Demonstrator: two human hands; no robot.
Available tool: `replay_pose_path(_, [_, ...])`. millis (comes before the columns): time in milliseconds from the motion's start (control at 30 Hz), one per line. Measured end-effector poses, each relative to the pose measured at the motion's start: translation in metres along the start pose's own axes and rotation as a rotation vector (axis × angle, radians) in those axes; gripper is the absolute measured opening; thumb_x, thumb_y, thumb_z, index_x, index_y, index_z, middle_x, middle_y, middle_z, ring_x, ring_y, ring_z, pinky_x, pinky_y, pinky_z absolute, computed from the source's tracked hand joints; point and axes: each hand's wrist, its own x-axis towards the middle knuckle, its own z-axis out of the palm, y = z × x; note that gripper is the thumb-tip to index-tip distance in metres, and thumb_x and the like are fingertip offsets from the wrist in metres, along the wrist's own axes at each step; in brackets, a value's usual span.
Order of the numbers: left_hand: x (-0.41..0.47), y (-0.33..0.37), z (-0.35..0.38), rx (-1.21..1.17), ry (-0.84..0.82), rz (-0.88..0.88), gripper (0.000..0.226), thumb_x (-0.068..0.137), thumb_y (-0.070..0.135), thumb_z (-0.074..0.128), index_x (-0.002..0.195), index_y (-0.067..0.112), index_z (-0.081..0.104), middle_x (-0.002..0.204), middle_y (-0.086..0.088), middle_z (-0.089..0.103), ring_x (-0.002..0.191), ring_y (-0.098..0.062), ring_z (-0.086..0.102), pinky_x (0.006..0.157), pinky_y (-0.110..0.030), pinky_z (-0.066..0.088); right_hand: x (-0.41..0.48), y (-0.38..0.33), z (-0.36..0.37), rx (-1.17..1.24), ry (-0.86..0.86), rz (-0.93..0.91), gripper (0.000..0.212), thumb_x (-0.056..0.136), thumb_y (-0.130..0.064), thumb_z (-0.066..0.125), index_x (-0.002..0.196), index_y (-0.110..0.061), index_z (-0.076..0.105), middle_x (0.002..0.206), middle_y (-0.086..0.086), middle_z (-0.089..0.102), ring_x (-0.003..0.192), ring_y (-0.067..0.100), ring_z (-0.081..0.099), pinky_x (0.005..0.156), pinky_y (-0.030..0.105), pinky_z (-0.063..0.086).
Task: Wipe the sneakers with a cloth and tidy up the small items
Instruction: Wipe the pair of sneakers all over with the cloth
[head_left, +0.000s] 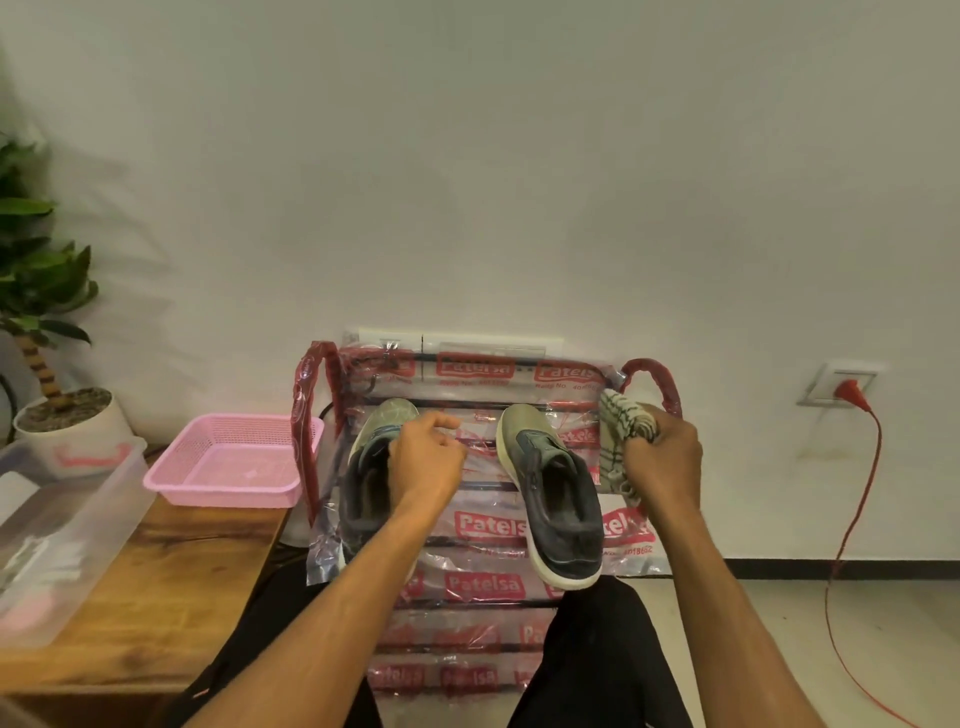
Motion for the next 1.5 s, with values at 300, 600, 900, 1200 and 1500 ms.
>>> replay_pose_path(300, [-0.002, -0.029, -0.042, 0.55, -0.007, 0.242, 0.04, 0.085, 0.029, 0.071, 0.122, 0.026, 0.058, 0.116, -0.001, 0.062, 0.102, -0.021, 0.06, 0.075, -0.033, 0.052, -0.026, -0.029, 0.046, 0.0, -0.173, -0.117, 0.04, 0.086, 0.008, 0.05, 0.11, -0.017, 0.071, 0.091, 0.002, 0.071, 0.074, 0.009, 0.064, 0.058, 0.026, 0.056])
replay_pose_path(600, [0.003, -0.028, -0.032, 0.543, -0.144, 0.172, 0.054, 0.089, 0.028, 0.067, 0.139, 0.025, 0.048, 0.129, -0.007, 0.061, 0.116, -0.028, 0.058, 0.09, -0.041, 0.048, -0.017, -0.03, 0.04, 0.056, -0.12, -0.076, 0.044, 0.087, 0.008, 0.052, 0.12, -0.017, 0.067, 0.106, -0.002, 0.069, 0.086, 0.01, 0.065, 0.07, 0.025, 0.058])
replay_pose_path(900, [0.008, -0.019, -0.033, 0.231, -0.06, 0.235, 0.044, 0.09, 0.011, 0.064, 0.132, 0.026, 0.057, 0.085, 0.0, 0.064, 0.073, -0.008, 0.06, 0.066, -0.022, 0.053, -0.013, -0.032, 0.037, 0.063, -0.1, -0.094, 0.051, 0.083, 0.012, 0.049, 0.121, -0.017, 0.067, 0.106, -0.005, 0.069, 0.097, 0.013, 0.064, 0.081, 0.028, 0.058])
replay_pose_path(1200, [0.001, -0.04, -0.022, -0.408, -0.063, -0.018, 0.042, 0.086, 0.002, 0.069, 0.116, 0.031, 0.064, 0.093, -0.006, 0.073, 0.076, -0.009, 0.071, 0.06, -0.016, 0.054, -0.034, -0.033, 0.057, -0.017, -0.22, -0.188, 0.031, 0.083, 0.007, 0.052, 0.093, -0.016, 0.071, 0.075, 0.0, 0.068, 0.068, 0.015, 0.063, 0.052, 0.032, 0.054])
replay_pose_path(1500, [0.009, -0.057, -0.036, -0.151, 0.031, -0.065, 0.041, 0.084, 0.016, 0.074, 0.122, 0.027, 0.063, 0.076, -0.005, 0.069, 0.068, -0.017, 0.066, 0.073, -0.044, 0.058, -0.06, -0.032, 0.1, -0.266, -0.353, -0.455, 0.034, 0.079, -0.003, 0.054, 0.1, -0.025, 0.071, 0.087, -0.009, 0.07, 0.081, 0.017, 0.063, 0.067, 0.036, 0.053])
